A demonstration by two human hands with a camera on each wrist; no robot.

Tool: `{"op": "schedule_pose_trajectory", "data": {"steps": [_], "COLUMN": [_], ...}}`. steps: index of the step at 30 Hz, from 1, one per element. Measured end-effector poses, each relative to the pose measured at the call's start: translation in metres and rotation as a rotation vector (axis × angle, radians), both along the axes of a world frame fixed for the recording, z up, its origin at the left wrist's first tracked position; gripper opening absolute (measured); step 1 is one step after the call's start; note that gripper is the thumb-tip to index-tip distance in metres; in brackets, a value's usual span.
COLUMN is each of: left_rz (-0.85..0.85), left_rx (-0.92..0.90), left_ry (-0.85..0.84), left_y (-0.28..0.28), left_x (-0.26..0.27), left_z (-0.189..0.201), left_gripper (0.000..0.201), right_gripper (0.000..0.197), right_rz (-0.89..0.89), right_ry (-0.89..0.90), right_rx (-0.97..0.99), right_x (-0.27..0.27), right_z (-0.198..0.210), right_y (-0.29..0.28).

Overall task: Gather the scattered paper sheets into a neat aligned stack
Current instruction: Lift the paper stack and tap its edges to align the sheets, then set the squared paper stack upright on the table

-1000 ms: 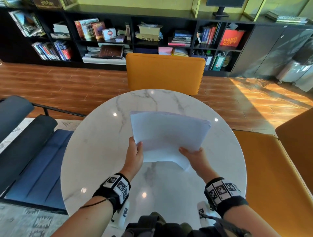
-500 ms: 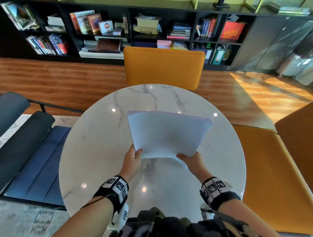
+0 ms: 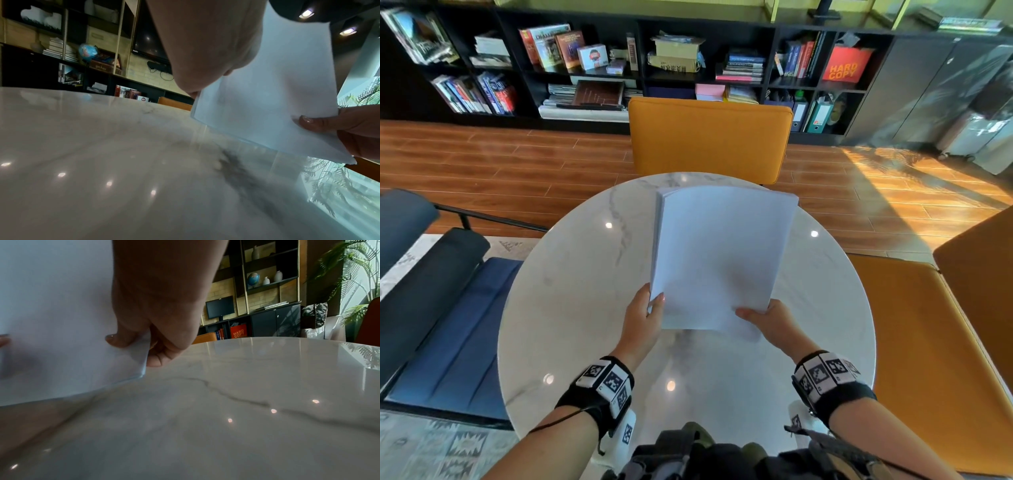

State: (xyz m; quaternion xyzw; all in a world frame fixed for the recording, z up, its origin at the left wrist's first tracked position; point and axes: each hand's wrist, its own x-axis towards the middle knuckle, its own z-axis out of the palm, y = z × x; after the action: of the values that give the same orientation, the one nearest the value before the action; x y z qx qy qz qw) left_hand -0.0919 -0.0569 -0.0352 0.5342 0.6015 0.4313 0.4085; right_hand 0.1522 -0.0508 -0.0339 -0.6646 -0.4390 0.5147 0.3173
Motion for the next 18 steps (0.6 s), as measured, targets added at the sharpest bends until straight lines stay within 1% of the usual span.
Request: {"op": "schedule_pose_trajectory", "data": {"steps": [4, 6, 8, 9, 11, 13, 14, 16, 18], "left_rz": [0.043, 0.085, 0.126, 0.144, 0.167, 0.145, 0.124, 0.097, 0.084], "left_rx": [-0.001, -0.016, -0.104, -0.163, -0.289, -0.382, -0.417, -0.470, -0.506], "left_ry": [-0.099, -0.132, -0.165, -0.172, -0.163, -0.184, -0.199, -0.204, -0.206], "left_y": [0.002, 0.004, 0.009, 0.013, 0.020, 0.025, 0.028, 0.034, 0.042], "left_x": [-0.001, -0.001, -0.003, -0.004, -0.009, -0.013, -0.015, -0.018, -0.023], "left_z": [0.013, 0.017, 0.017, 0.016, 0.012, 0.009, 0.004, -0.005, -0.025], "left_gripper": [0.012, 0.011, 0.009, 0.013, 0.024, 0.026, 0.025, 0.026, 0.029], "right_gripper": [0.021, 0.026, 0.027, 0.028, 0.037, 0.048, 0.050, 0.045, 0.040], "right_rz": [0.064, 0.075, 0.094, 0.106, 0.140, 0.167, 0.170, 0.166, 0.174], "right_ry": [0.031, 0.047, 0.058, 0.058, 0.053, 0.029, 0.014, -0.017, -0.047], "right_rx": [0.041, 0.062, 0.079, 0.079, 0.062, 0.035, 0.019, 0.000, -0.013], "right_x": [-0.001, -0.001, -0.002, -0.002, -0.003, -0.003, -0.003, -0.001, 0.004], "right_z": [0.014, 0.018, 0.022, 0.024, 0.025, 0.027, 0.025, 0.021, 0.014], "right_y": [0.007, 0.010, 0.012, 0.012, 0.012, 0.009, 0.008, 0.005, 0.000]}}
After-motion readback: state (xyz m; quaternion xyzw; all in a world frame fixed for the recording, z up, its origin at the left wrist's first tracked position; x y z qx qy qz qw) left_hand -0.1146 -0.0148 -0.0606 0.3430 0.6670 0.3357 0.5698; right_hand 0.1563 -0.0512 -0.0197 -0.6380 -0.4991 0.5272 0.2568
